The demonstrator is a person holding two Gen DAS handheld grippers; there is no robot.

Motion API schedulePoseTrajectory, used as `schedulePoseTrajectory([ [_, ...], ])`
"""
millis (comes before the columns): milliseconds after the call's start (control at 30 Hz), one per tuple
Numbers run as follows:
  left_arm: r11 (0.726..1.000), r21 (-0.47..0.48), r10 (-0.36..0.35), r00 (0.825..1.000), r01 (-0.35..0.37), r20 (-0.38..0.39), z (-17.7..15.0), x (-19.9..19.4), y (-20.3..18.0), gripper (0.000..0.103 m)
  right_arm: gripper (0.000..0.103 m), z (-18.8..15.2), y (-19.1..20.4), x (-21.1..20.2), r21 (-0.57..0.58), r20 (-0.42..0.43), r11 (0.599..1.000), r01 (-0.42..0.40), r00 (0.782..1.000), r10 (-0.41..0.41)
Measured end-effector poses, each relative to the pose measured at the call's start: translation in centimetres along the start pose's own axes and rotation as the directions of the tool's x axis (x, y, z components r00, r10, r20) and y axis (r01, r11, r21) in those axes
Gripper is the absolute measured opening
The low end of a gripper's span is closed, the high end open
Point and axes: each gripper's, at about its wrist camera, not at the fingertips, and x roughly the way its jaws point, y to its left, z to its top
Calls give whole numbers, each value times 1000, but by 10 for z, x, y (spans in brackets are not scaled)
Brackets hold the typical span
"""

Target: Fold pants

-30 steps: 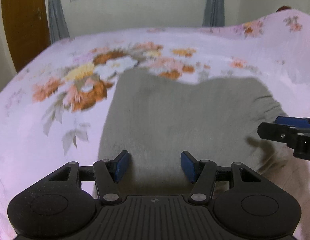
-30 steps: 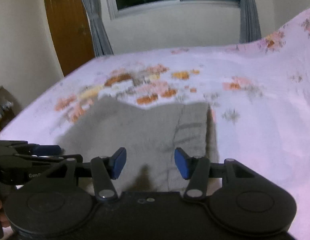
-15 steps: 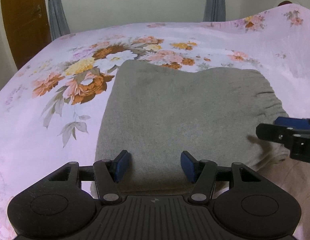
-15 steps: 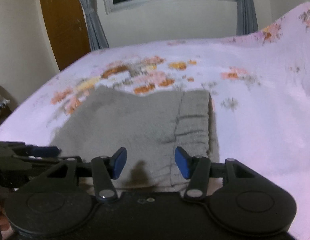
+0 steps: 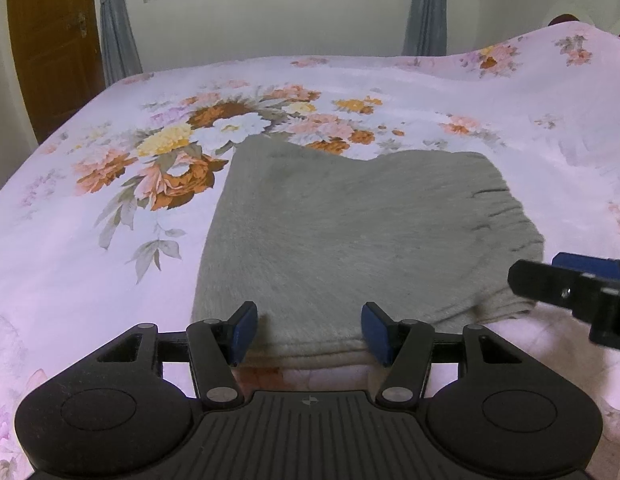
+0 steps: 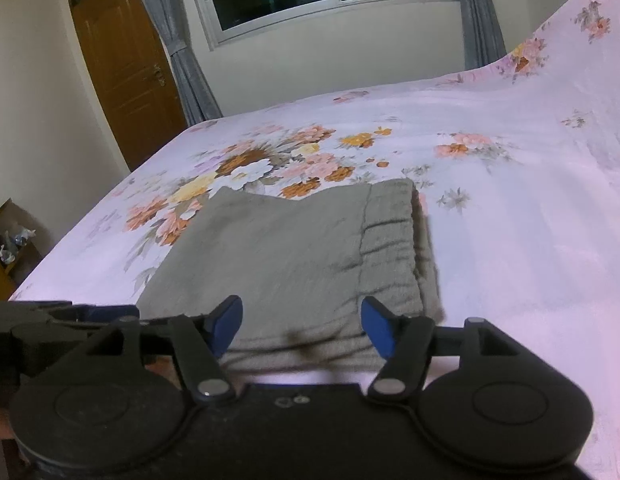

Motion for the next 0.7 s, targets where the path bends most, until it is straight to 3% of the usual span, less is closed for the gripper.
schedulePoseTrajectory([
  [267,1000,-2,2,1000,-2,15,-4,-22,-4,58,75,-5,3,-18,10,5,1000,-3,1000,3],
  [700,1000,-11,2,1000,-2,19,-10,-34,-7,59,75,-12,5,-28,16,9,1000,-5,1000,5],
])
